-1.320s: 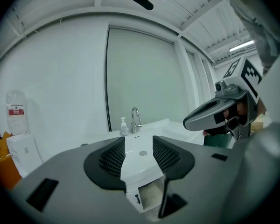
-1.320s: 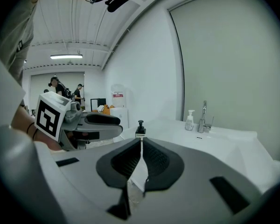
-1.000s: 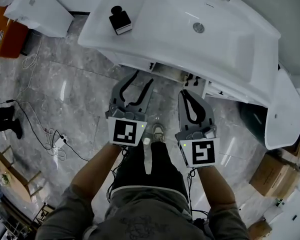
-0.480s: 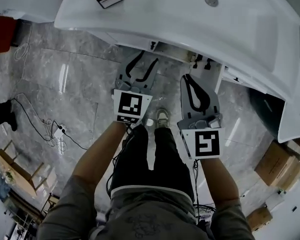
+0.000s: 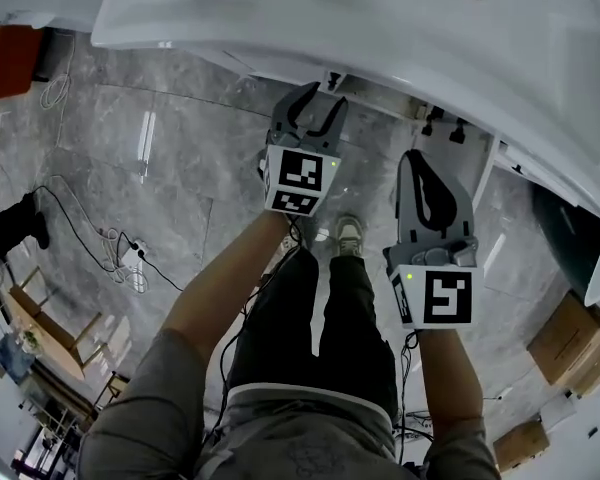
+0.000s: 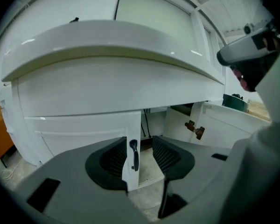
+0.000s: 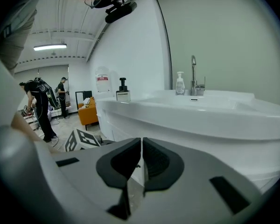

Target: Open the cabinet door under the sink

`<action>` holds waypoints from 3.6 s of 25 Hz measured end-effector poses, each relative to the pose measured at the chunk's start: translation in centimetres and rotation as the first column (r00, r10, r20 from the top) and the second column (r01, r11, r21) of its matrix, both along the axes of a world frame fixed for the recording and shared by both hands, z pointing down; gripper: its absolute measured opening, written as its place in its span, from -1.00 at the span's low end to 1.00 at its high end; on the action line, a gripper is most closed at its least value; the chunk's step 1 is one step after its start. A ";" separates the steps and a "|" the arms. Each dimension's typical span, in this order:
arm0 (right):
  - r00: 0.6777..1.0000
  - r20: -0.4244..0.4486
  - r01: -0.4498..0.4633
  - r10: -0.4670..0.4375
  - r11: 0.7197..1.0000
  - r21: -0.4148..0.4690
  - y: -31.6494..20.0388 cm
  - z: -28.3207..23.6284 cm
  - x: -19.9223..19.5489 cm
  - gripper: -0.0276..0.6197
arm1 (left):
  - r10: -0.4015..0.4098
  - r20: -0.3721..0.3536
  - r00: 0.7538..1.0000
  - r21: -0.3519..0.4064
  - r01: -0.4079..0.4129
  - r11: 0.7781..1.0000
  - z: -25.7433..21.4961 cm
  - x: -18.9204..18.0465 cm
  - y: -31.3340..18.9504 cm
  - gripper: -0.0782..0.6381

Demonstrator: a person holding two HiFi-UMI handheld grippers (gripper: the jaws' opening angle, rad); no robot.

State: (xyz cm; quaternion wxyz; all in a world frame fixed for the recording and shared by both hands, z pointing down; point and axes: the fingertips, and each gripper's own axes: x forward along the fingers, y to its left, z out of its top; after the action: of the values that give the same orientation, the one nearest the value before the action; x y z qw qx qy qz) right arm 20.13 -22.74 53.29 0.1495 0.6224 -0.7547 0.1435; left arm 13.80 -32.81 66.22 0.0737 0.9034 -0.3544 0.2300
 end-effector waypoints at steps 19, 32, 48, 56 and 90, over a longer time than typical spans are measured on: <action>0.999 0.013 -0.039 0.040 0.996 -0.084 2.7 5.8 1.1 -0.81 | -0.107 0.017 0.994 -0.085 0.108 0.990 7.8 1.2 -2.8 -0.61; 0.999 0.013 -0.038 0.040 0.990 -0.133 5.3 6.7 -0.2 -0.81 | 0.041 0.051 0.998 -0.032 -0.039 0.999 7.8 -0.3 -0.3 -0.63; 0.988 0.044 0.156 -0.150 0.953 -0.258 7.7 9.7 -7.6 -0.81 | 0.297 -0.037 0.954 -0.003 -0.297 0.955 8.0 -7.3 6.5 -0.63; 0.968 0.033 0.248 -0.248 0.934 -0.258 5.0 10.1 -11.3 -0.81 | 0.523 -0.008 0.852 0.005 -0.523 0.853 8.1 -9.6 8.3 -0.63; 0.846 0.231 0.532 -0.480 0.773 -0.345 -0.2 13.7 -27.2 -0.81 | 0.133 -0.053 0.990 -0.011 -0.134 0.991 7.6 -35.0 3.4 -0.50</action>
State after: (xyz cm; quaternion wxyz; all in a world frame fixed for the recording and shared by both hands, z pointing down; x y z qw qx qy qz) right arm -7.08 -22.97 67.03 0.2560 0.3418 -0.8574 0.2873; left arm -21.19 -29.40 73.84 0.0738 0.9301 -0.2895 0.2135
